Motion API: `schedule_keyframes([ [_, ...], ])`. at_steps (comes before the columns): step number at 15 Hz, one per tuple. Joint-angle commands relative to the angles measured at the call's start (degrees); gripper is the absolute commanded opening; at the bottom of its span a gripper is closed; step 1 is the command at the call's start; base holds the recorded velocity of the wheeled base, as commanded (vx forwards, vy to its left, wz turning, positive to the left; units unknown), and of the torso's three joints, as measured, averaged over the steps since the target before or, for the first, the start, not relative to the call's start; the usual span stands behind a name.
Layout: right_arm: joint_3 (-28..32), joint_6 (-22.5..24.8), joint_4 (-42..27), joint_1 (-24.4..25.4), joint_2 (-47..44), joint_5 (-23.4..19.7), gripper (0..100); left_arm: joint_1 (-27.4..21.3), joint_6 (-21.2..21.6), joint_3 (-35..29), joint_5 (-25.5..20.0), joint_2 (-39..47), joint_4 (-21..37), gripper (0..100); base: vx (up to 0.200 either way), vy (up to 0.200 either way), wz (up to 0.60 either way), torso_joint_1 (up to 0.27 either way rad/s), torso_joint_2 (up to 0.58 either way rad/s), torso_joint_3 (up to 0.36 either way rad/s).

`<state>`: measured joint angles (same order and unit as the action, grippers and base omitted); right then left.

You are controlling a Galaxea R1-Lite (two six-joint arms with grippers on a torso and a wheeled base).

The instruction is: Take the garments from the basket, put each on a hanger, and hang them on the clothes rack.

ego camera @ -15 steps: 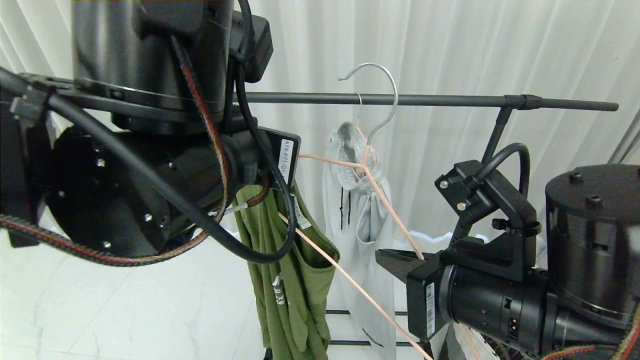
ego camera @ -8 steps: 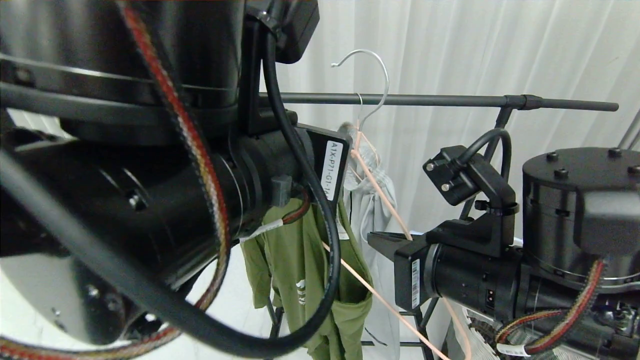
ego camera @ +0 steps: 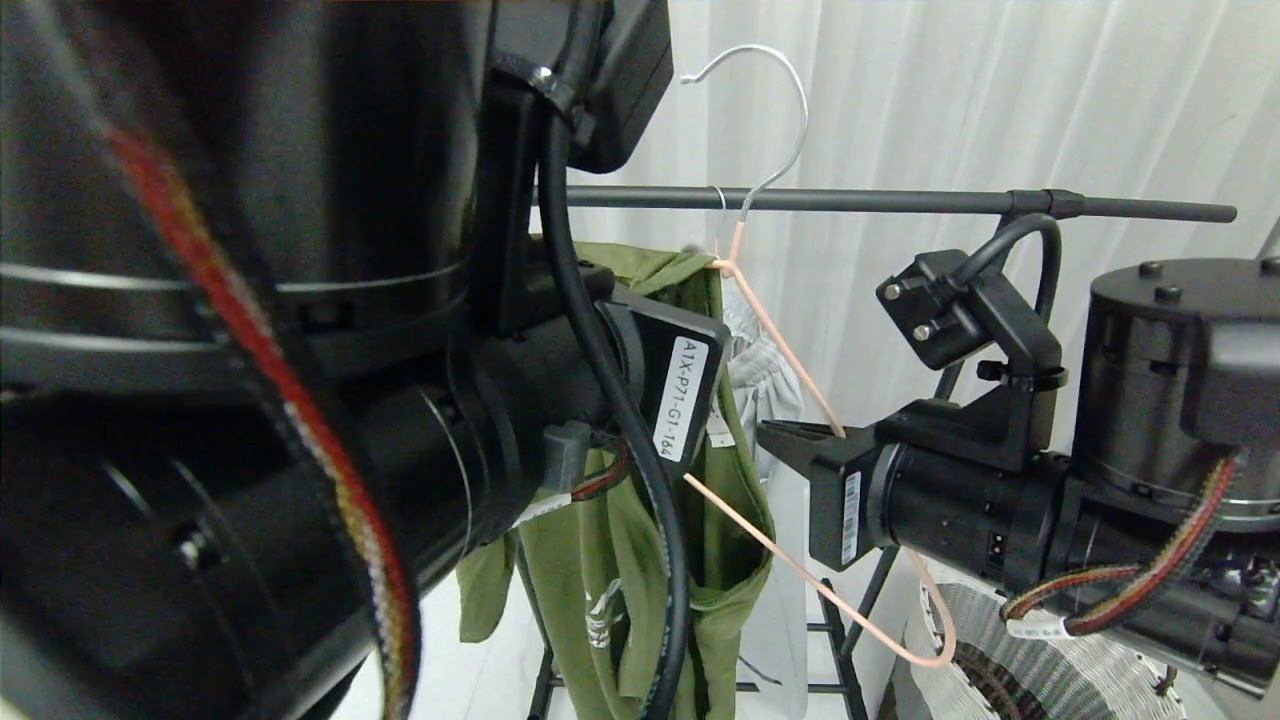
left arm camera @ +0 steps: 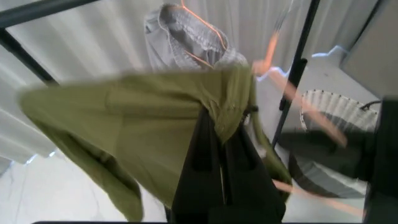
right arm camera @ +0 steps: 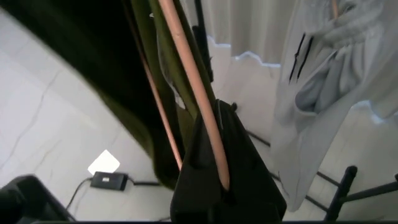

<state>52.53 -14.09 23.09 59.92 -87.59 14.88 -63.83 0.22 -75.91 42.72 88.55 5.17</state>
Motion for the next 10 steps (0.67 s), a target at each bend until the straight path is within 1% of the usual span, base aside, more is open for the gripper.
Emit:
schedule_keyframes([
  [1, 0.03, 0.38, 0.91, -0.59, 1.02, 0.06, 0, 0.02, -0.13, 1.03, 0.09, -0.31, -0.25, 0, 0.0, 0.0, 0.0, 0.0, 0.0, 0.0],
  [7, 0.03, 4.51, 1.08, -0.5, 2.77, 0.14, 0, -0.07, -0.13, 2.61, 0.17, -0.57, -0.42, 0, 0.0, 0.0, 0.0, 0.0, 0.0, 0.0],
  [8, 0.03, 4.78, 1.08, -0.59, 3.04, 0.14, 0, -0.42, -0.22, 2.61, 0.17, -0.57, -0.42, 100, 0.0, 0.0, 0.0, 0.0, 0.0, 0.0],
  [10, 0.03, 5.57, 1.08, -0.59, 3.48, 0.23, 0, -0.51, -0.31, 2.7, 0.09, -0.57, -0.42, 100, 0.0, 0.0, 0.0, 0.0, 0.0, 0.0],
])
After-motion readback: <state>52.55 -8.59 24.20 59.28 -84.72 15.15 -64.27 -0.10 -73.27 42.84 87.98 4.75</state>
